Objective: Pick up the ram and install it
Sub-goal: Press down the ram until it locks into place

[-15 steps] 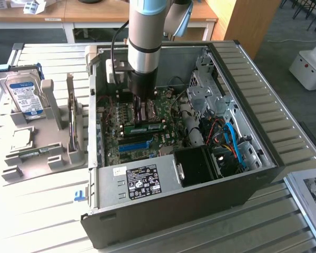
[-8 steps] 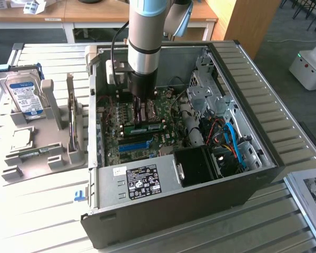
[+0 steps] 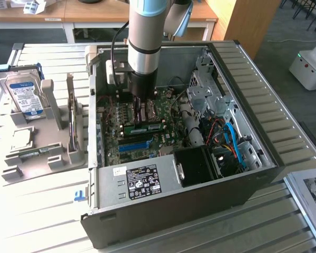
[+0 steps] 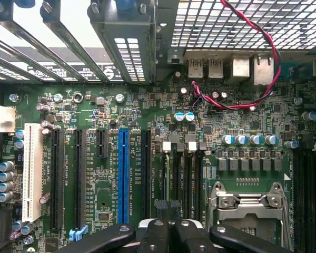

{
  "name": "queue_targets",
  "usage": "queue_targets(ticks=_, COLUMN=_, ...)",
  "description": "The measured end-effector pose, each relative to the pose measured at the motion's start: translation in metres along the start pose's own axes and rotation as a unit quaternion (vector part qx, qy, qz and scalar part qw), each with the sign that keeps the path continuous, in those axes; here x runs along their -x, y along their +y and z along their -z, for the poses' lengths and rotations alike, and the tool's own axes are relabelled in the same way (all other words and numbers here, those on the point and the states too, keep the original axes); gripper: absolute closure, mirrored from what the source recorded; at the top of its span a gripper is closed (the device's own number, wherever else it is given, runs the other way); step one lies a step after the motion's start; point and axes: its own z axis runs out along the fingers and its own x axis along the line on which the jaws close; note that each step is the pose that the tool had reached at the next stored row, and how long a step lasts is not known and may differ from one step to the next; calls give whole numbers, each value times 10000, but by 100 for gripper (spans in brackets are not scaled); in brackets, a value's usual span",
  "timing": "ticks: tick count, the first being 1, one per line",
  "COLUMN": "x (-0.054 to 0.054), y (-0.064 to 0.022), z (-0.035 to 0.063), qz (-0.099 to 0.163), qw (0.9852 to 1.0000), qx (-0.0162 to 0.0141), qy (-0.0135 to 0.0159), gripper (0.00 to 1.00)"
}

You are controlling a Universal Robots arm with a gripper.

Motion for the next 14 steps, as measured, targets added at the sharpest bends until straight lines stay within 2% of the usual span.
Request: queue_targets(ticks=14, x=-2, y=5, z=-21, qz=0, qw=10000, qx=0, qy=1, gripper=90)
